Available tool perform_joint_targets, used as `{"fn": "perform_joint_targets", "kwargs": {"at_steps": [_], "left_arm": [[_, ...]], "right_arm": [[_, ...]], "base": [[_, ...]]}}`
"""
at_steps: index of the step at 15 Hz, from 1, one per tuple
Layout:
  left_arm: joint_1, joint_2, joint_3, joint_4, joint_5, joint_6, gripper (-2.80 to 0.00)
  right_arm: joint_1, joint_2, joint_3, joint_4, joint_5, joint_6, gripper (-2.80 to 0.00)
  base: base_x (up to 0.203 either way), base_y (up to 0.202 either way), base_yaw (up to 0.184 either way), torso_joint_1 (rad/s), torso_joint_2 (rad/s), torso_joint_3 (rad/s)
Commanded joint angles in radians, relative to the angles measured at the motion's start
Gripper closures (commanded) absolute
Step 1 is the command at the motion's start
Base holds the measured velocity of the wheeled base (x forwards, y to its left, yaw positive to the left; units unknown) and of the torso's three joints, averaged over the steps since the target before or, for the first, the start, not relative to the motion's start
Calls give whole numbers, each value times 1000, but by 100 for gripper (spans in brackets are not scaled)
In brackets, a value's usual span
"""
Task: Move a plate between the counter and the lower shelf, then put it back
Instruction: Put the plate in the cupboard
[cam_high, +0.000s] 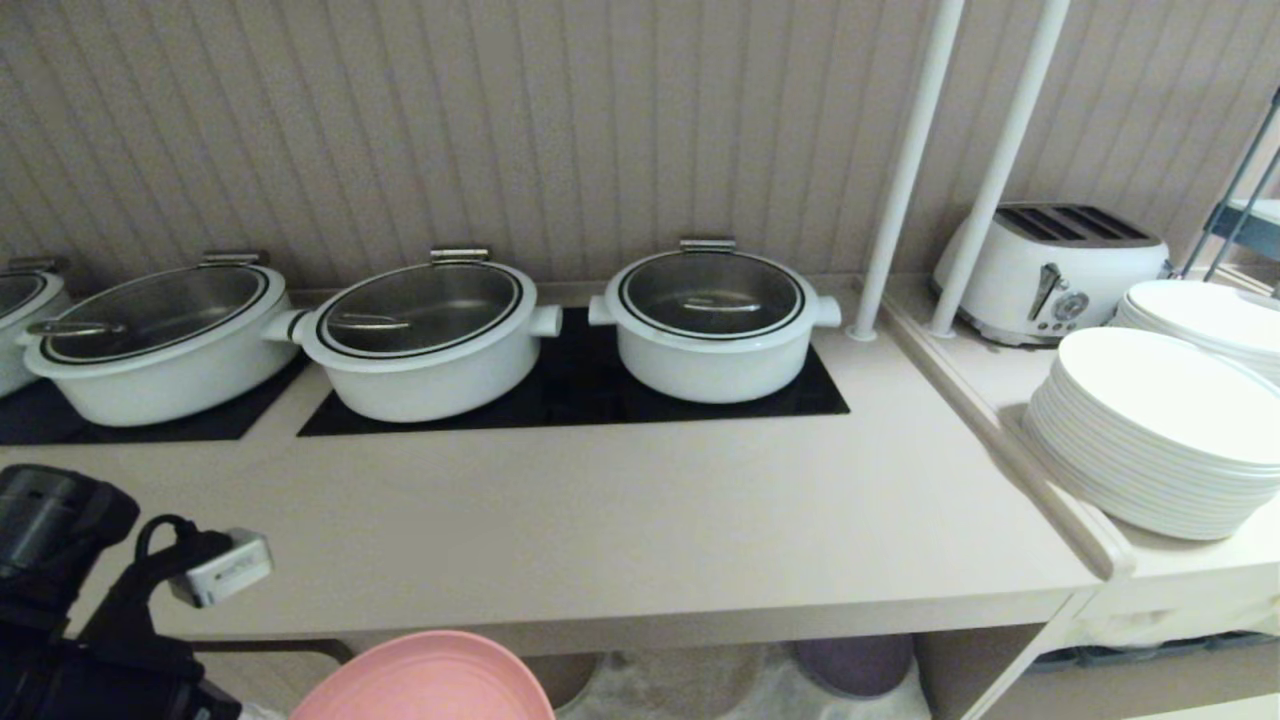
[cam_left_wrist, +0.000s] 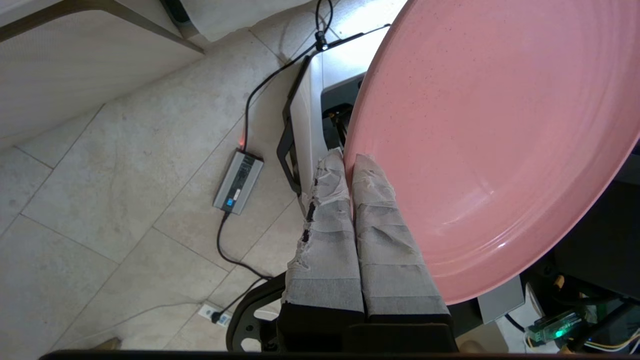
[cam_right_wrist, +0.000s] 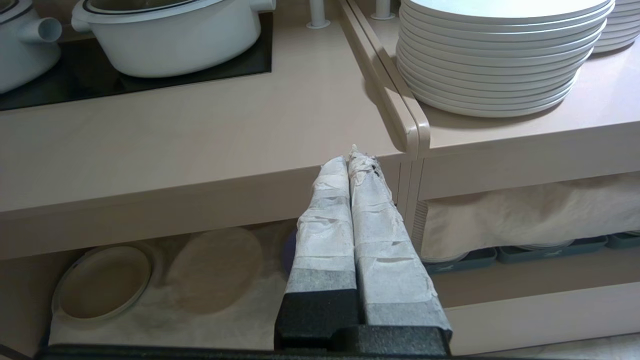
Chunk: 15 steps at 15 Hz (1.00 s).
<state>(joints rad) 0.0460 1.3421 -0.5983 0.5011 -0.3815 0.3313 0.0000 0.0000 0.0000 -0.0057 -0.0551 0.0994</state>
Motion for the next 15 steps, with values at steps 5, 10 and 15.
{"fn": "perform_joint_targets", "kwargs": {"at_steps": [5,10,15], "left_arm": [[1,3,0,2,-2,2,0],[0,5,0,3,-4,-15,0],[2,5,0,2,-4,-17,0]], "right_arm": [[0,0,0,-2,0,2,0],[0,0,0,-2,0,2,0],[0,0,0,-2,0,2,0]], "base": [[0,0,0,0,0,0],[0,0,0,0,0,0],[0,0,0,0,0,0]]}}
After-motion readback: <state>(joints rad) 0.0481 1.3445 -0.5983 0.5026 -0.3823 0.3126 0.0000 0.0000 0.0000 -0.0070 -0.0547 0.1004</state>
